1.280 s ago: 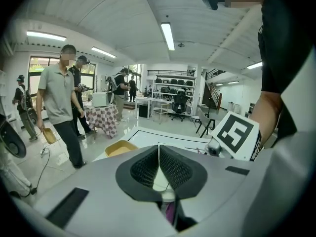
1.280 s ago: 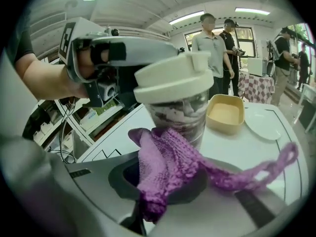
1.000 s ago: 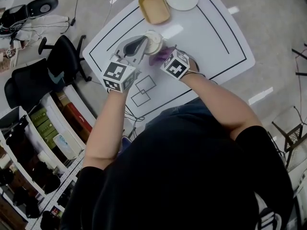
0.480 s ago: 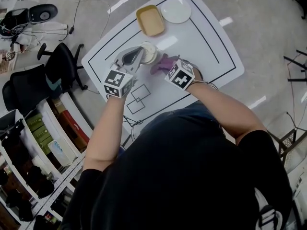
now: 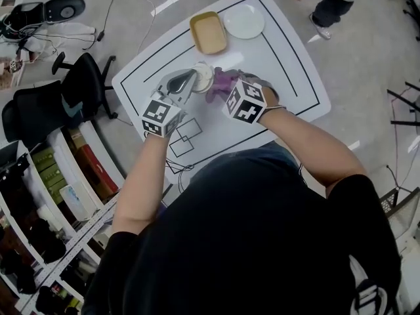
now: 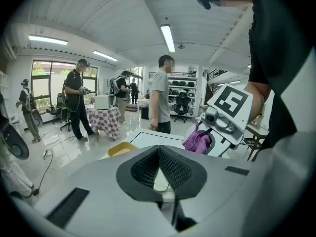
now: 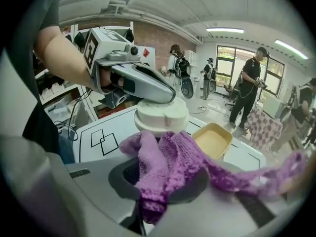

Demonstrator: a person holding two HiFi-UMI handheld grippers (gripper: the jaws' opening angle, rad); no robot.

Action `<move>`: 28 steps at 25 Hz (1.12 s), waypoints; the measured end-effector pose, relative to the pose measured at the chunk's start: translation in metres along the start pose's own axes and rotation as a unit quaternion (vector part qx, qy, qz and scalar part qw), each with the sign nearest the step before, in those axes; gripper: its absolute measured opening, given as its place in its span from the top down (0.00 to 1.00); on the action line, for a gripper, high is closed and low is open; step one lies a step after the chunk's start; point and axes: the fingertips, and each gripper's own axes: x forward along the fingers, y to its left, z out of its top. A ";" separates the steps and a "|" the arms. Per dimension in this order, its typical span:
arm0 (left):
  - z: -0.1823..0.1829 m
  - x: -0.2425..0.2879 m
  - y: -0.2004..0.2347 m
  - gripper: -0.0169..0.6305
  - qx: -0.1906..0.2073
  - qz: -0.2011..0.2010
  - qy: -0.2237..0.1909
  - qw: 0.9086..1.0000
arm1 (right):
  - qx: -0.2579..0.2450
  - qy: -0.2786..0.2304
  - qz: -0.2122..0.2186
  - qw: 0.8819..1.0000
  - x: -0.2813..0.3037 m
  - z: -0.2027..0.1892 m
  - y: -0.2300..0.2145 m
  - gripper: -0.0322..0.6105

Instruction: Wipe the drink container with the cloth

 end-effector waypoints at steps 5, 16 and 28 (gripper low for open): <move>0.000 0.003 0.002 0.94 -0.004 0.002 0.004 1.000 | 0.006 0.020 0.019 1.000 0.024 -0.020 -0.007 0.83; 0.001 0.007 0.006 0.94 -0.014 0.012 0.006 1.000 | 0.016 0.075 0.067 0.995 0.085 -0.069 -0.014 0.82; 0.005 0.007 0.005 0.94 -0.007 0.022 0.004 1.000 | 0.001 0.030 0.107 0.994 0.035 -0.065 -0.040 0.82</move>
